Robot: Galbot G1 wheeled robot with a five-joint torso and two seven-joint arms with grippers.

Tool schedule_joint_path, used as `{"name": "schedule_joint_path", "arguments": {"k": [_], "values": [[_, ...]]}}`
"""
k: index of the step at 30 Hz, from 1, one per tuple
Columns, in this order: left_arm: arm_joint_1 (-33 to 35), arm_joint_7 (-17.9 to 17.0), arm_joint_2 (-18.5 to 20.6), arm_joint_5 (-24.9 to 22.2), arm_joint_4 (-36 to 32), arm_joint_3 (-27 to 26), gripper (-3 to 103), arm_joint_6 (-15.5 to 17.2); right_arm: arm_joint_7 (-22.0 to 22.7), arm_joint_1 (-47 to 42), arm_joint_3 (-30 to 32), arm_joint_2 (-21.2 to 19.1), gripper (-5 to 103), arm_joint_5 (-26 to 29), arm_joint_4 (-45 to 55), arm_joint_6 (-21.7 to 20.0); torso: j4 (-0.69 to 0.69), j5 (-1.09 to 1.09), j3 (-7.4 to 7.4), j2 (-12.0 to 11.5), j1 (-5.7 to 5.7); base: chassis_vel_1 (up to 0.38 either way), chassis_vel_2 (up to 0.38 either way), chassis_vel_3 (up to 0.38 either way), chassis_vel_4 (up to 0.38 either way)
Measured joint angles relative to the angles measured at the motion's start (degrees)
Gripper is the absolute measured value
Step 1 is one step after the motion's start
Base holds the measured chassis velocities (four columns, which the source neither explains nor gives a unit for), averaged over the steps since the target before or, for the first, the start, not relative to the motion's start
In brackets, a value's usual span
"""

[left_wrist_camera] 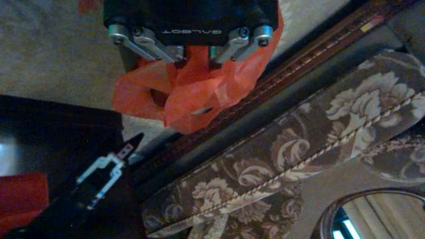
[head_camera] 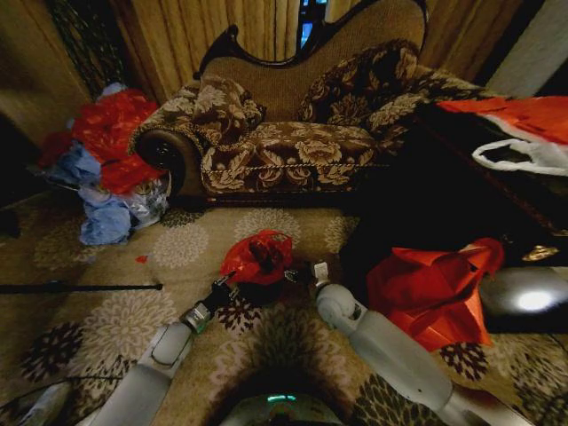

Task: Place a garbage bag over the trash bin.

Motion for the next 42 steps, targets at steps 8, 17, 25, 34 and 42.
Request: {"name": "schedule_joint_path", "arguments": {"k": [8, 17, 25, 34, 42], "values": [[0.41, 1.86, 0.04, -0.32, 0.61, -0.09, 0, -1.00, -0.43, 1.01, 1.54, 0.03, 82, 0.21, -2.00, 0.29, 0.00, -0.01, 0.00, 0.00, 0.00, 0.000, 0.000, 0.000, 0.000], [2.89, 3.03, 0.97, 0.40, 0.03, -0.96, 0, -1.49, -2.77, 3.06, 3.68, 2.35, 82, 1.83, -6.87, 1.88, 0.00, 0.00, 0.00, 0.00, 0.00, 0.000, 0.000, 0.000, 0.000], [4.09, 3.78, -0.50, 2.48, 0.41, -1.15, 0, -1.85, -5.07, 9.13, 4.58, 6.95, 93, 9.00, -16.66, 2.07, 0.00, 0.00, 0.00, 0.00, 0.00, 0.000, 0.000, 0.000, 0.000], [3.58, 3.33, -1.54, 2.57, 0.44, -1.30, 0, -1.70, -8.48, 15.04, 5.76, 15.55, 102, 8.92, -31.61, 3.15, 0.00, -0.01, 0.00, 0.00, 0.00, 0.000, 0.000, 0.000, 0.000], [4.40, 3.10, -2.57, 2.60, -0.04, -1.66, 0, -1.85, -13.15, 18.33, 6.38, 20.65, 87, 5.33, -41.55, 4.24, 0.01, 0.00, 0.00, 0.00, 0.00, 0.000, 0.000, 0.000, 0.000]]}}
